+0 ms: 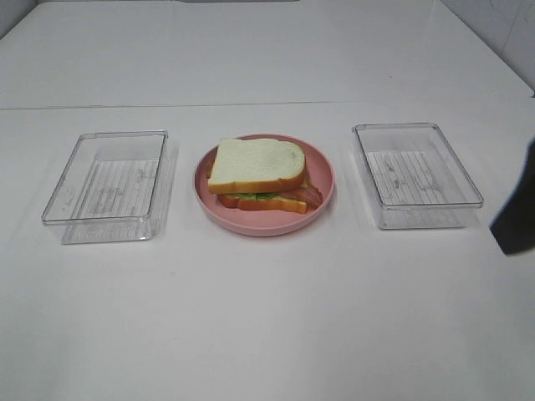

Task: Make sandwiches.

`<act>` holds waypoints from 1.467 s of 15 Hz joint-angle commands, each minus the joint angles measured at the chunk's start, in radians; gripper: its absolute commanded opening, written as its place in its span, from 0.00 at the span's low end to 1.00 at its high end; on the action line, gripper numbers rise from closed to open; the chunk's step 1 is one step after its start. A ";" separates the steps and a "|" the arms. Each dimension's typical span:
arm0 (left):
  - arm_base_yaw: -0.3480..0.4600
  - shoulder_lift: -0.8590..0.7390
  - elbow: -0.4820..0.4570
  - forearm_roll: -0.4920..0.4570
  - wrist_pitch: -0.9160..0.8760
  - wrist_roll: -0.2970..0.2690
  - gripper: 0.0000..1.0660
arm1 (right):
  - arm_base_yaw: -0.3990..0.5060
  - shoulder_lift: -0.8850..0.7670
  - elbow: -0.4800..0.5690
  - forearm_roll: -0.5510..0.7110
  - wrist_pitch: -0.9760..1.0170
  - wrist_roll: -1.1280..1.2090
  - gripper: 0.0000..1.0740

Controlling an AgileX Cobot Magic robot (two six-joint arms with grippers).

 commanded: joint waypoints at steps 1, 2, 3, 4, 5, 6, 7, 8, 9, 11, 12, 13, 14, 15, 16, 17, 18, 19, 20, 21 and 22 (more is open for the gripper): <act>0.001 -0.008 0.001 -0.004 -0.008 -0.001 0.93 | 0.000 -0.209 0.144 -0.009 0.006 0.002 0.73; 0.001 -0.008 0.001 -0.004 -0.008 -0.001 0.93 | 0.000 -0.355 0.225 -0.038 -0.010 0.002 0.73; 0.001 -0.008 0.001 -0.004 -0.008 -0.001 0.93 | 0.000 -0.450 0.269 -0.056 -0.019 0.002 0.73; 0.001 -0.008 0.001 -0.004 -0.008 -0.001 0.93 | 0.000 -0.544 0.310 -0.073 -0.032 -0.005 0.73; 0.001 -0.008 0.001 -0.004 -0.008 -0.001 0.93 | 0.000 -0.595 0.324 -0.079 -0.042 -0.005 0.73; 0.001 -0.008 0.001 -0.004 -0.008 -0.001 0.93 | 0.000 -0.694 0.356 -0.092 -0.063 -0.025 0.73; 0.001 -0.008 0.001 -0.004 -0.008 -0.001 0.93 | 0.000 -0.785 0.380 -0.095 -0.081 -0.052 0.73; 0.001 -0.008 0.001 -0.004 -0.008 -0.001 0.93 | 0.000 -0.852 0.399 -0.090 -0.095 -0.057 0.73; 0.001 -0.008 0.001 -0.004 -0.008 -0.001 0.93 | 0.000 -0.891 0.405 -0.083 -0.111 -0.057 0.73; 0.001 -0.008 0.001 -0.004 -0.008 -0.001 0.93 | 0.000 -1.033 0.415 -0.074 -0.128 -0.057 0.73; 0.001 -0.008 0.001 -0.004 -0.008 -0.001 0.93 | 0.000 -1.050 0.415 -0.074 -0.128 -0.057 0.73; 0.001 -0.008 0.001 -0.004 -0.008 -0.001 0.93 | 0.000 -1.052 0.415 -0.073 -0.128 -0.056 0.73; 0.001 -0.008 0.001 -0.004 -0.008 -0.001 0.93 | 0.000 -1.051 0.415 -0.073 -0.128 -0.054 0.73; 0.001 -0.008 0.001 -0.004 -0.008 -0.001 0.93 | 0.000 -1.051 0.415 -0.073 -0.128 -0.054 0.73; 0.001 -0.008 0.001 -0.004 -0.008 -0.001 0.93 | 0.000 -1.051 0.415 -0.073 -0.128 -0.054 0.73; 0.001 -0.008 0.001 -0.004 -0.008 -0.001 0.93 | 0.000 -1.051 0.415 -0.073 -0.128 -0.054 0.73; 0.001 -0.008 0.001 -0.004 -0.008 -0.001 0.93 | 0.000 -1.051 0.415 -0.073 -0.128 -0.054 0.73; 0.001 -0.008 0.001 -0.004 -0.008 -0.001 0.93 | 0.000 -1.051 0.415 -0.073 -0.128 -0.054 0.73; 0.001 -0.008 0.001 -0.004 -0.008 -0.001 0.93 | 0.000 -1.051 0.415 -0.073 -0.128 -0.054 0.73; 0.001 -0.008 0.001 -0.004 -0.008 -0.001 0.93 | 0.000 -1.051 0.415 -0.073 -0.128 -0.054 0.73; 0.001 -0.008 0.001 -0.004 -0.008 -0.001 0.93 | -0.003 -1.051 0.415 -0.073 -0.128 -0.055 0.73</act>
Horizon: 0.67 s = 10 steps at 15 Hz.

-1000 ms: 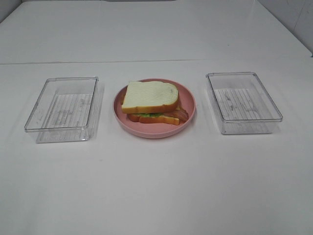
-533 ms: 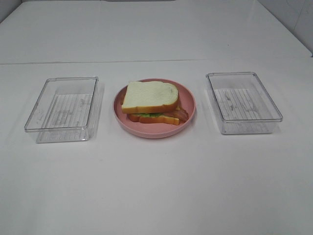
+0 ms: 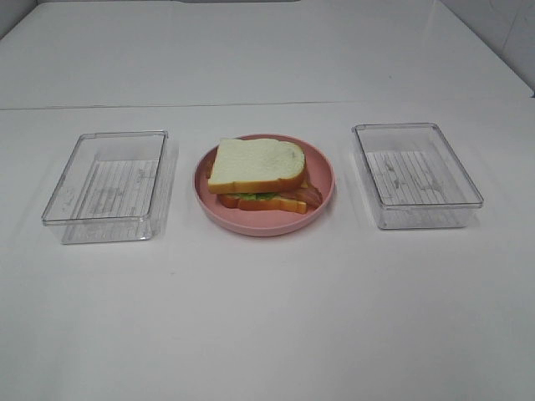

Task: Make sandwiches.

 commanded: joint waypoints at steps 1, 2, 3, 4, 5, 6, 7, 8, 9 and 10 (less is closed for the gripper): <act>0.001 -0.008 0.001 -0.004 -0.008 -0.001 0.93 | -0.016 -0.006 0.003 0.005 -0.011 -0.006 0.73; 0.007 -0.011 0.001 0.000 -0.008 -0.001 0.93 | -0.065 -0.007 0.003 0.009 -0.011 -0.006 0.73; 0.052 -0.011 0.001 0.000 -0.009 0.004 0.93 | -0.118 -0.007 0.003 0.010 -0.011 -0.006 0.73; 0.115 -0.011 0.001 0.000 -0.009 0.005 0.93 | -0.189 -0.007 0.003 0.010 -0.011 -0.006 0.73; 0.173 -0.011 0.001 0.000 -0.009 0.005 0.93 | -0.250 -0.007 0.003 0.010 -0.011 -0.006 0.73; 0.278 -0.011 0.001 0.000 -0.009 0.006 0.93 | -0.340 -0.007 0.003 0.010 -0.011 -0.006 0.73; 0.278 -0.011 0.001 0.000 -0.009 0.006 0.93 | -0.340 -0.007 0.003 0.010 -0.011 -0.006 0.73; 0.344 -0.025 0.001 0.000 -0.009 0.006 0.93 | -0.363 -0.007 0.003 0.009 -0.011 -0.006 0.73; 0.365 -0.025 0.001 0.000 -0.009 0.006 0.93 | -0.359 -0.007 0.003 0.010 -0.011 -0.006 0.73; 0.374 -0.025 0.001 0.000 -0.009 0.006 0.93 | -0.359 -0.012 0.003 0.010 -0.011 -0.006 0.73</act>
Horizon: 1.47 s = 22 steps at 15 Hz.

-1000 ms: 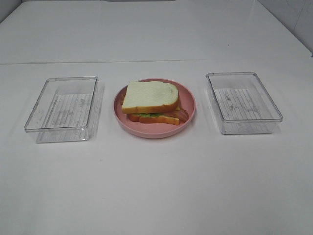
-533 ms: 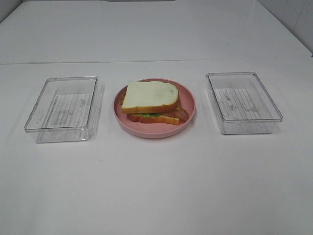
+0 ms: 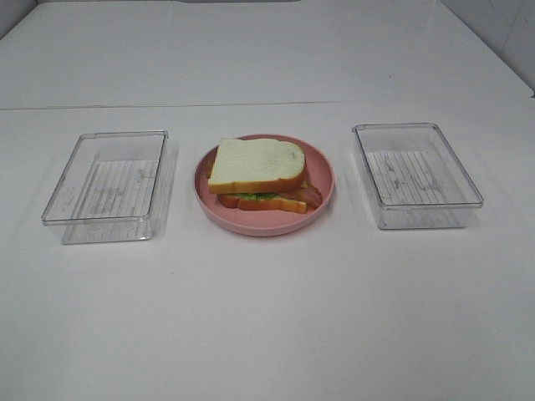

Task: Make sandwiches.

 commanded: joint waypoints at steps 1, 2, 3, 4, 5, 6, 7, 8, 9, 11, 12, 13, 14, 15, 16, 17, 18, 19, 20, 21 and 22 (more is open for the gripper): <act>0.018 -0.024 0.001 0.000 -0.009 0.002 0.93 | -0.005 -0.015 0.003 0.009 -0.011 -0.006 0.73; 0.018 -0.024 0.001 0.000 -0.009 0.002 0.93 | -0.005 -0.014 0.003 0.009 -0.011 -0.005 0.73; 0.018 -0.023 0.001 0.001 -0.009 0.002 0.93 | -0.005 -0.014 0.003 0.009 -0.011 -0.005 0.73; 0.018 -0.022 0.001 0.001 -0.009 0.002 0.93 | -0.005 -0.014 0.003 0.009 -0.011 -0.005 0.73; 0.018 -0.019 0.001 0.001 -0.009 0.002 0.93 | -0.005 -0.014 0.003 0.009 -0.011 -0.005 0.73; 0.018 -0.018 0.001 0.001 -0.009 0.002 0.93 | -0.005 -0.014 0.003 0.009 -0.011 -0.005 0.73; 0.018 -0.018 0.001 0.001 -0.009 0.002 0.93 | -0.005 -0.014 0.003 0.009 -0.011 -0.005 0.73; 0.018 -0.018 0.001 0.001 -0.009 0.002 0.93 | -0.005 -0.014 0.003 0.009 -0.011 -0.005 0.73; 0.018 -0.018 0.001 0.001 -0.009 0.002 0.93 | -0.005 -0.014 0.003 0.009 -0.011 -0.005 0.73; 0.018 -0.018 0.001 0.001 -0.009 0.002 0.93 | -0.005 -0.014 0.003 0.009 -0.011 -0.005 0.73; 0.018 -0.018 0.001 -0.010 -0.009 0.003 0.93 | -0.005 -0.014 0.003 0.009 -0.011 -0.005 0.73; 0.018 -0.018 0.001 -0.018 -0.009 0.009 0.93 | -0.005 -0.014 0.003 0.009 -0.011 -0.005 0.73; 0.018 -0.018 0.001 -0.035 -0.009 0.034 0.93 | -0.005 -0.014 0.003 0.009 -0.011 -0.005 0.73; 0.018 -0.018 0.001 -0.055 -0.009 0.049 0.93 | -0.005 -0.014 0.003 0.009 -0.011 -0.005 0.73; 0.018 -0.018 0.001 -0.074 -0.009 0.057 0.93 | -0.005 -0.014 0.003 0.009 -0.011 -0.005 0.73; 0.018 -0.018 0.001 -0.074 -0.009 0.056 0.93 | -0.005 -0.014 0.003 0.009 -0.011 -0.005 0.73; 0.018 -0.018 0.001 -0.074 -0.009 0.055 0.93 | -0.005 -0.014 0.003 0.009 -0.011 -0.005 0.73; 0.018 -0.018 0.001 -0.074 -0.009 0.055 0.93 | -0.005 -0.014 0.003 0.009 -0.011 -0.005 0.73; 0.018 -0.018 0.001 -0.074 -0.009 0.055 0.93 | -0.005 -0.014 0.003 0.009 -0.011 -0.005 0.73; 0.018 -0.018 0.001 -0.074 -0.009 0.055 0.93 | -0.005 -0.014 0.003 0.009 -0.011 -0.005 0.73; 0.018 -0.018 0.001 -0.074 -0.009 0.055 0.93 | -0.005 -0.014 0.003 0.009 -0.011 -0.005 0.73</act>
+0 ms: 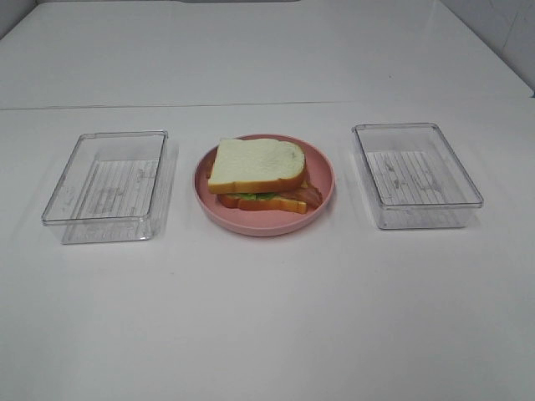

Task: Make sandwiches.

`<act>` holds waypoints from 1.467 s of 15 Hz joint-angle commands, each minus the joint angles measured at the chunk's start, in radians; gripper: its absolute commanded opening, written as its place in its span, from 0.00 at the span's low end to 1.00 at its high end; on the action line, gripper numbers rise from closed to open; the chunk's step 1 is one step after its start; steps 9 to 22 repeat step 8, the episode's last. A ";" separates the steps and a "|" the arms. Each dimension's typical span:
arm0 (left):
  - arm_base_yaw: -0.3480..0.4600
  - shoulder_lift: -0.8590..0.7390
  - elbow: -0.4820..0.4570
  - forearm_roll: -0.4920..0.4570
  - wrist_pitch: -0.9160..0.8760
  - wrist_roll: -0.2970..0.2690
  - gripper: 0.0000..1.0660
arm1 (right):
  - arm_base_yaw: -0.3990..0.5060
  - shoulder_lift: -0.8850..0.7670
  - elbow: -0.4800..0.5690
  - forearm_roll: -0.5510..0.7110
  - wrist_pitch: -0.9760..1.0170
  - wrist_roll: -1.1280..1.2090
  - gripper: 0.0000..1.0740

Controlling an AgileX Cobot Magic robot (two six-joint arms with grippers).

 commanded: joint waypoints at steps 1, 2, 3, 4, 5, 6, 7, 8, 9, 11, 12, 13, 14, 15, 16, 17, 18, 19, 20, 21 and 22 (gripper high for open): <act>0.004 -0.018 0.001 -0.012 -0.009 0.003 0.93 | -0.005 -0.014 0.003 0.005 -0.011 -0.005 0.73; 0.004 -0.018 0.001 -0.012 -0.009 0.003 0.93 | -0.005 -0.014 0.003 0.005 -0.011 -0.005 0.73; 0.004 -0.018 0.001 -0.012 -0.009 0.003 0.93 | -0.005 -0.014 0.003 0.005 -0.011 -0.005 0.73; 0.004 -0.018 0.001 -0.012 -0.009 0.003 0.93 | -0.005 -0.014 0.003 0.005 -0.011 -0.005 0.73; 0.004 -0.018 0.001 -0.012 -0.009 0.003 0.93 | -0.005 -0.014 0.003 0.005 -0.011 -0.005 0.73; 0.004 -0.018 0.001 -0.012 -0.009 0.003 0.93 | -0.005 -0.014 0.003 0.005 -0.011 -0.005 0.73; 0.004 -0.018 0.001 -0.012 -0.009 0.003 0.93 | -0.005 -0.014 0.003 0.005 -0.011 -0.005 0.73; 0.004 -0.018 0.001 -0.012 -0.009 0.003 0.93 | -0.005 -0.014 0.003 0.005 -0.011 -0.004 0.73; 0.004 -0.018 0.001 -0.012 -0.009 0.003 0.93 | -0.005 -0.014 0.003 0.005 -0.011 -0.004 0.73; 0.004 -0.018 0.001 -0.012 -0.009 0.003 0.93 | -0.005 -0.014 0.003 0.005 -0.011 -0.004 0.73; 0.004 -0.018 0.001 -0.012 -0.009 0.003 0.93 | -0.005 -0.014 0.003 0.005 -0.011 -0.004 0.73; 0.004 -0.018 0.001 -0.012 -0.009 0.003 0.93 | -0.005 -0.014 0.003 0.005 -0.011 -0.004 0.73; 0.004 -0.018 0.001 -0.012 -0.009 0.003 0.93 | -0.005 -0.014 0.003 0.005 -0.011 -0.004 0.73; 0.004 -0.018 0.001 -0.012 -0.009 0.003 0.93 | -0.005 -0.014 0.003 0.005 -0.011 -0.004 0.73; 0.004 -0.018 0.001 -0.012 -0.009 0.003 0.93 | -0.005 -0.014 0.003 0.005 -0.011 -0.004 0.73; 0.004 -0.018 0.001 -0.012 -0.009 0.003 0.93 | -0.005 -0.014 0.003 0.005 -0.011 -0.004 0.73; 0.004 -0.018 0.001 -0.012 -0.009 0.003 0.93 | -0.005 -0.014 0.003 0.005 -0.011 -0.004 0.73; 0.004 -0.018 0.001 -0.012 -0.009 0.003 0.93 | -0.005 -0.014 0.003 0.005 -0.011 -0.004 0.73; 0.004 -0.018 0.001 -0.012 -0.009 0.003 0.93 | -0.005 -0.014 0.003 0.005 -0.011 -0.004 0.73; 0.004 -0.018 0.001 -0.012 -0.009 0.003 0.93 | -0.005 -0.014 0.003 0.005 -0.011 -0.004 0.73; 0.004 -0.018 0.001 -0.012 -0.009 0.003 0.93 | -0.005 -0.014 0.003 0.005 -0.011 -0.004 0.73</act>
